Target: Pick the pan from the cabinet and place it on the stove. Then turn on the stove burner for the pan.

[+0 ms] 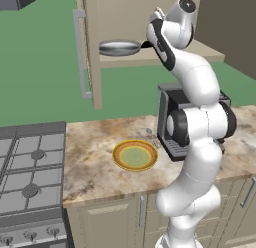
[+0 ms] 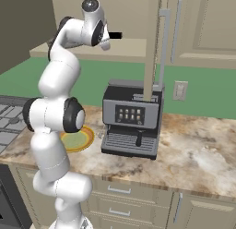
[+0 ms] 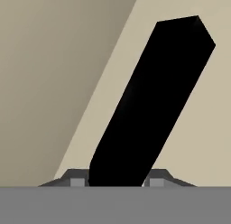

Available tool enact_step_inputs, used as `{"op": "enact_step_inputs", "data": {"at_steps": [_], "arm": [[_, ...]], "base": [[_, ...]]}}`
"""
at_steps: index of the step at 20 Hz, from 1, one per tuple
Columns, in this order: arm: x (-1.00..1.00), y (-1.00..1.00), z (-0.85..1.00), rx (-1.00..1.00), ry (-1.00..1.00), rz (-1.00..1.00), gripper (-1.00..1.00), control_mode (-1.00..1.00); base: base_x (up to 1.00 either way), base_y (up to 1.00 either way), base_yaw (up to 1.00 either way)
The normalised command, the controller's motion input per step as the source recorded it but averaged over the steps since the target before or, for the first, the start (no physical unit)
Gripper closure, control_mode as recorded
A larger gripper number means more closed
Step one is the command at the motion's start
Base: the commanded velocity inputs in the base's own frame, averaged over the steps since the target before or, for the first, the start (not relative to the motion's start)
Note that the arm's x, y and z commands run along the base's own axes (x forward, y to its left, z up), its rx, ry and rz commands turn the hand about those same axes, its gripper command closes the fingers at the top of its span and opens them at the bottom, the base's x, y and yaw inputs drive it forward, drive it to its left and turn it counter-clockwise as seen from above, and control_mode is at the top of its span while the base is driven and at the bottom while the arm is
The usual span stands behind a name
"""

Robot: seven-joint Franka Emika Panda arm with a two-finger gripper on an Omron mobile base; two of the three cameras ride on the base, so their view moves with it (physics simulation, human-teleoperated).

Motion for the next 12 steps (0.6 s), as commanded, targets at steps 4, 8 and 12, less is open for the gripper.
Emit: {"op": "enact_step_inputs", "data": {"at_steps": [4, 8, 12], "arm": [[-0.22, 0.04, -0.04, 0.00, -0.25, 0.00, 1.00, -1.00], [-0.57, 0.00, -0.03, 0.00, -0.26, 0.00, 1.00, -1.00], [-0.81, -0.05, 0.00, 0.02, -0.19, 0.00, 1.00, -1.00]], "base": [[0.00, 0.00, 0.00], [0.00, 0.00, 0.00], [0.00, 0.00, 0.00]]}}
